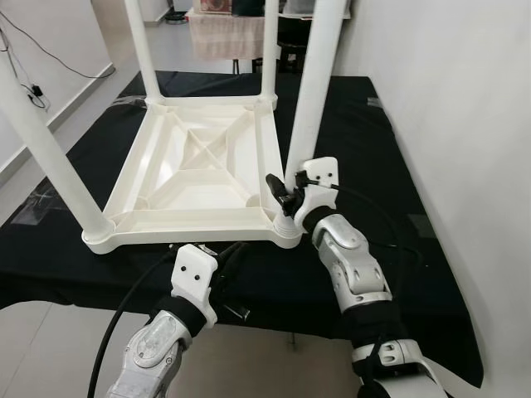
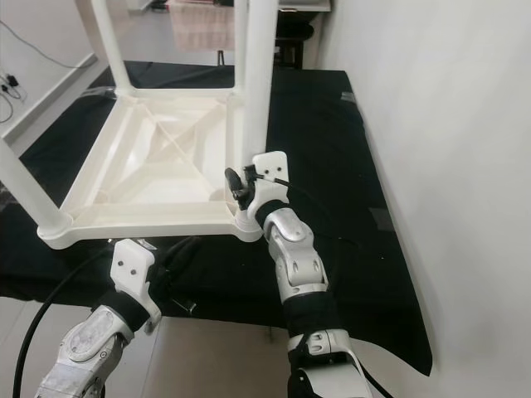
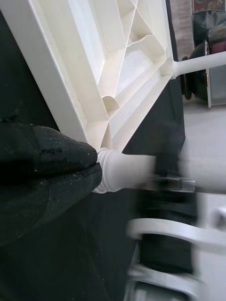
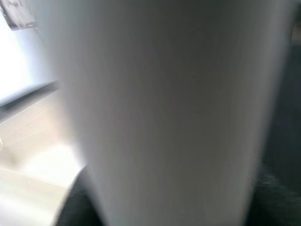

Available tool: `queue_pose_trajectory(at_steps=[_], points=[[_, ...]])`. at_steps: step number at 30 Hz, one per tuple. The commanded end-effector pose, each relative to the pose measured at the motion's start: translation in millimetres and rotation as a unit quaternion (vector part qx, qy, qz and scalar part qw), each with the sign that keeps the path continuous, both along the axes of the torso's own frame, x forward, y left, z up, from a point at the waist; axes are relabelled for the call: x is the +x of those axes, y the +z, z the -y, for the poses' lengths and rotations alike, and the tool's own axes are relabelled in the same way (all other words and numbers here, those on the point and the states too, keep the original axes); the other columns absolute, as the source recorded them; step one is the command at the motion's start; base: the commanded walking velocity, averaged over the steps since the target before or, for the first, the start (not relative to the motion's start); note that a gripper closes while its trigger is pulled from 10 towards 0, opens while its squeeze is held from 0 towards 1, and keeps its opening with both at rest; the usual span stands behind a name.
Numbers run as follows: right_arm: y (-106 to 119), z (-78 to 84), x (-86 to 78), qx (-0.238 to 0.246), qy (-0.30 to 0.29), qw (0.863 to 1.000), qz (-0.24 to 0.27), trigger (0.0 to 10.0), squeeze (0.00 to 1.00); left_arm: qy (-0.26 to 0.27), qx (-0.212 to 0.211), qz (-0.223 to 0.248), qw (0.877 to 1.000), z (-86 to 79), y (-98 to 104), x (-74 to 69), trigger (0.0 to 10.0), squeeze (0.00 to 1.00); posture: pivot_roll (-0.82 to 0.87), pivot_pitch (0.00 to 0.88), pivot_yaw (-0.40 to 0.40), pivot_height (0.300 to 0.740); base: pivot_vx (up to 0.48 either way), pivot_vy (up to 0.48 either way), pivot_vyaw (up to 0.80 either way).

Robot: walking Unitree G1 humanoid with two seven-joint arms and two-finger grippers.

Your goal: Building children table

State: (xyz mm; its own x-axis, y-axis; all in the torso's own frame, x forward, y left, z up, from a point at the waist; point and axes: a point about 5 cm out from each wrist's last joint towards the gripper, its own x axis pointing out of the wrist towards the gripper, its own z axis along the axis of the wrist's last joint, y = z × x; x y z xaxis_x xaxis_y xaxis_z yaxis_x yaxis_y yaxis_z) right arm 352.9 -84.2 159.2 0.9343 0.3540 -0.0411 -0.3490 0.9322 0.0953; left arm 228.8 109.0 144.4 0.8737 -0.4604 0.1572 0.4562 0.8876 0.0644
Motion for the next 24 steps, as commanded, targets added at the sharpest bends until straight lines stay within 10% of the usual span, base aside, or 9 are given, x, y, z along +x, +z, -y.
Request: queue_pose_trajectory(at_steps=[1, 9, 10, 11, 12, 20, 21, 22, 24], points=[[-12, -3.1, -6.9, 0.006, 0.003, 0.999, -0.043, 10.0, 1.00, 0.004, 0.001, -0.007, 1.000, -1.6, -4, -0.1, 10.0, 0.00, 0.09, 0.095, -0.016, 0.740, 0.000, 0.000, 0.00], [22, -9.1, 1.3, 0.023, 0.162, 0.986, 0.017, 10.0, 1.00, -0.001, 0.000, -0.008, 1.000, -0.2, -3, 0.4, 10.0, 0.00, 0.09, 0.101, -0.012, 0.740, 0.000, 0.000, 0.00], [29, -7.3, 3.7, 0.006, 0.200, 0.979, 0.036, 10.0, 0.49, -0.001, 0.000, -0.008, 1.000, -0.1, -3, 0.5, 10.0, 0.00, 0.09, 0.102, -0.013, 0.740, 0.000, 0.000, 0.00], [33, -5.7, 5.1, -0.007, 0.222, 0.974, 0.047, 10.0, 0.49, -0.001, -0.001, -0.008, 1.000, -0.1, -3, 0.5, 10.0, 0.00, 0.09, 0.102, -0.013, 0.740, 0.000, 0.000, 0.00], [37, -2.2, 9.0, -0.023, 0.250, 0.966, 0.056, 10.0, 0.00, -0.001, -0.001, -0.008, 1.000, 0.1, -3, 0.6, 10.0, 0.00, 0.09, 0.103, -0.013, 0.740, 0.000, 0.000, 0.00], [43, 5.3, 18.1, -0.048, 0.357, 0.931, 0.052, 10.0, 0.00, 0.000, -0.001, -0.007, 1.000, 0.8, -3, 0.2, 10.0, 0.00, 0.10, 0.104, -0.021, 0.740, 0.000, 0.000, 0.00], [43, 6.1, 19.8, -0.043, 0.366, 0.928, 0.050, 2.3, 0.00, 0.000, -0.001, -0.007, 1.000, 0.9, -3, 0.1, 10.0, 0.00, 0.10, 0.105, -0.022, 0.740, 0.000, 0.000, 0.00], [43, 6.9, 21.3, -0.037, 0.371, 0.927, 0.049, 0.0, 0.00, 0.000, -0.001, -0.007, 1.000, 1.0, -3, 0.0, 10.0, 0.00, 0.10, 0.105, -0.022, 0.740, 0.000, 0.000, 0.00], [42, 7.1, 21.4, -0.032, 0.377, 0.924, 0.045, 0.0, 0.00, 0.000, -0.001, -0.006, 1.000, 1.1, -3, -0.2, 10.0, 0.00, 0.11, 0.106, -0.023, 0.740, 0.000, 0.000, 0.00]])
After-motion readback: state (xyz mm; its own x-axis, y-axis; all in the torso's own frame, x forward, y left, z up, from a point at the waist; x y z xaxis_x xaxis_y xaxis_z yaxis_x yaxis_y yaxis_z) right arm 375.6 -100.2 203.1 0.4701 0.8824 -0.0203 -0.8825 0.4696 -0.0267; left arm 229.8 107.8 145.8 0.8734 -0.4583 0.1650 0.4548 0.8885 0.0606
